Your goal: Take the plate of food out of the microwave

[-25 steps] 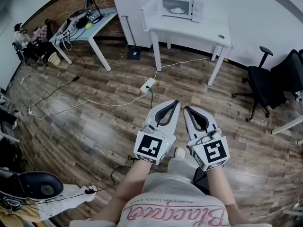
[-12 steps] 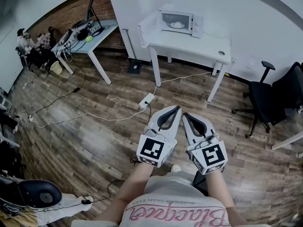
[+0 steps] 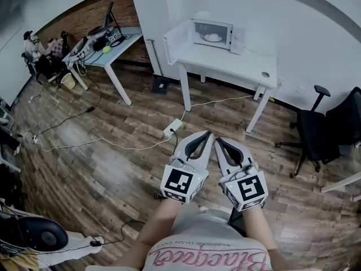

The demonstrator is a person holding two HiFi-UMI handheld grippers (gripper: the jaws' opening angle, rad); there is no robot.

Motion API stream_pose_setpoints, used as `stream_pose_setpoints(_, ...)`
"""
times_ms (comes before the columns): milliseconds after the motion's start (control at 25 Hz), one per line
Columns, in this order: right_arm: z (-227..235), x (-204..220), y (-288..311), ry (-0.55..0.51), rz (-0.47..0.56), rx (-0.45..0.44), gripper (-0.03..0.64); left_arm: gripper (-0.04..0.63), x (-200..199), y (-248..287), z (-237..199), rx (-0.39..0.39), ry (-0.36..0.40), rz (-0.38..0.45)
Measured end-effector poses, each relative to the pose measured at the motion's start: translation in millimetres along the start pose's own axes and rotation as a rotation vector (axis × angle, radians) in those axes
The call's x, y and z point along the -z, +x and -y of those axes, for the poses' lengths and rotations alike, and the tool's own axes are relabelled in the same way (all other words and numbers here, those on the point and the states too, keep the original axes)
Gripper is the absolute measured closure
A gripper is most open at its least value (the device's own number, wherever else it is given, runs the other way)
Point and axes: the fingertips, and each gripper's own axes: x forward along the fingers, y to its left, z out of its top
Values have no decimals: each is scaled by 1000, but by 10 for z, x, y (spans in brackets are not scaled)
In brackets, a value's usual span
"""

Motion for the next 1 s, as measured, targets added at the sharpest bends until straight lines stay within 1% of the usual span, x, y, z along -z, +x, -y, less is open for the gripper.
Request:
stream_pose_setpoints(120, 9, 46, 16, -13, -9, -9, 606, 589, 8, 13, -15, -12, -14, 7)
stream_pose_setpoints(280, 79, 68, 60, -2, -13, 4, 606, 589, -3, 67, -39, -15, -18, 17)
stream_pose_setpoints(400, 96, 74, 71, 17, -1, 5, 606, 589, 43, 95, -71, -20, -25, 15)
stream_pose_setpoints(520, 125, 115, 105, 21, -12, 13, 604, 589, 88, 134, -102, -17, -35, 12)
stream_pose_setpoints(640, 180, 138, 209, -8, -27, 16, 604, 589, 106, 232, -194, -11, -45, 9)
stream_pose_setpoints(800, 290, 150, 341, -13, -33, 30, 604, 589, 114, 368, -314, -7, -56, 15)
stream_pose_setpoints(1000, 389, 161, 597, -13, -12, 9, 604, 589, 157, 555, -515, -7, -56, 17)
